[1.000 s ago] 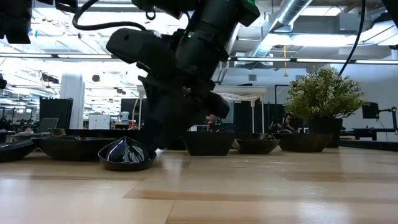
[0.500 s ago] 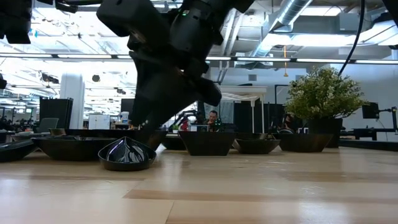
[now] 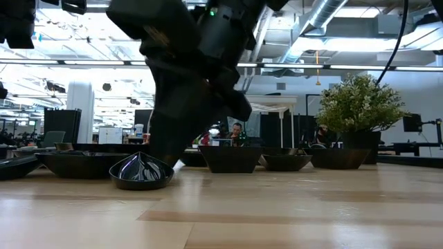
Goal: Pick & Place Mini shaped plates
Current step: Stack the drop-shaped plate on top of the drop-shaped plate on the shelf
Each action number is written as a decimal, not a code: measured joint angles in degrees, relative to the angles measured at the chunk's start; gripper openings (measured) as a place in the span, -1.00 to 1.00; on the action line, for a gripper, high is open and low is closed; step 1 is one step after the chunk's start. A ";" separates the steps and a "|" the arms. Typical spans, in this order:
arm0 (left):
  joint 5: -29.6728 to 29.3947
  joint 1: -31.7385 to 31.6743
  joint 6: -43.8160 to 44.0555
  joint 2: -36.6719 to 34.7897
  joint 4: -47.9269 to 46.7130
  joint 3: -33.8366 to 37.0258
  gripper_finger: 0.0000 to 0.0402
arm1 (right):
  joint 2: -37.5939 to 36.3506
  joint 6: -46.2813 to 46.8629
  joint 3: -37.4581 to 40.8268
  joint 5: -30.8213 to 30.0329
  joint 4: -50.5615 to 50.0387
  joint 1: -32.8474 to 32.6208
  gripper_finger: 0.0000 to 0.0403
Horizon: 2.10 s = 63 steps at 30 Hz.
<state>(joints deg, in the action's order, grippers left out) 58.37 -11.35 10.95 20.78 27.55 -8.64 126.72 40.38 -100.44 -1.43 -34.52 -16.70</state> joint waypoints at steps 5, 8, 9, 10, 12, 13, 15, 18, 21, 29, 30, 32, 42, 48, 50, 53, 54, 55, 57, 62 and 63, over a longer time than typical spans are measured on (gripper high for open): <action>0.00 0.00 0.00 0.00 0.00 0.00 -0.09 | 0.04 0.02 0.48 0.33 0.82 -0.01 -0.46; 0.00 0.02 -0.01 0.00 -0.02 0.00 -0.09 | 0.07 -0.34 0.48 0.07 0.67 0.01 -0.46; 0.00 0.01 -0.02 0.00 0.00 0.00 -0.09 | 0.07 -0.67 0.48 0.08 0.71 0.07 -0.46; 0.00 0.01 -0.02 0.00 0.00 0.00 -0.09 | 0.07 -1.10 0.48 0.10 0.73 0.14 -0.46; 0.00 0.00 -0.01 0.00 0.00 0.00 -0.09 | 0.76 -1.53 0.44 0.23 1.27 0.30 -0.46; 0.00 0.00 -0.02 0.00 0.00 0.00 -0.09 | 1.05 -1.74 0.45 0.70 1.32 0.37 -0.46; 0.00 0.00 -0.02 0.00 0.00 0.00 -0.09 | 1.32 -1.95 0.63 1.56 1.42 0.50 -0.46; 0.00 0.01 -0.02 0.02 0.00 0.00 -0.09 | 1.53 -1.95 0.44 1.86 2.42 0.45 -0.46; 0.00 0.00 -0.02 0.02 0.00 0.00 -0.09 | 1.75 -1.95 0.52 2.04 2.05 0.56 -0.46; 0.00 0.02 -0.02 0.02 0.00 0.00 -0.09 | 1.75 -2.89 0.52 2.76 2.14 1.02 -0.48; 0.00 0.01 -0.04 0.02 0.00 0.00 -0.09 | 1.75 -2.94 0.52 2.93 2.14 1.05 -0.50; 0.00 0.00 -0.02 0.02 0.00 0.00 -0.09 | 1.75 -3.28 0.52 2.93 2.14 1.13 -0.55; 0.00 0.00 -0.02 0.02 0.00 0.00 -0.09 | 1.75 -3.43 0.52 2.93 1.96 1.13 -0.82; 0.00 0.02 -0.03 0.02 0.00 0.00 -0.09 | 1.73 -3.43 0.52 2.93 1.98 1.11 -0.98; -0.01 0.00 -0.02 0.02 0.00 0.00 -0.09 | 1.73 -3.41 0.52 2.95 1.98 1.11 -0.98; 0.00 0.00 -0.02 0.02 0.00 0.00 -0.09 | 1.73 -3.41 0.52 2.89 1.73 1.11 -0.98; 0.00 0.01 -0.03 0.02 0.00 0.00 -0.09 | 1.71 -3.41 0.52 2.89 1.61 1.13 -0.99; 0.00 0.00 -0.02 0.02 0.00 0.00 -0.09 | 1.70 -3.41 0.52 2.89 1.50 1.13 -0.99; 0.00 0.02 -0.02 0.02 0.00 0.00 -0.09 | 1.70 -3.32 0.52 2.87 1.44 1.14 -0.99; 0.00 0.02 -0.02 0.02 0.00 0.00 -0.09 | 1.43 -1.70 0.44 2.89 -1.60 1.35 -0.99; 0.00 0.00 -0.02 0.02 0.00 0.00 -0.09 | 1.37 -1.41 0.44 2.91 -2.27 1.39 -0.99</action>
<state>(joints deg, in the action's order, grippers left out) 58.37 -11.35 10.94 20.80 27.55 -8.64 128.09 38.97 -100.01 1.48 -36.79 -15.31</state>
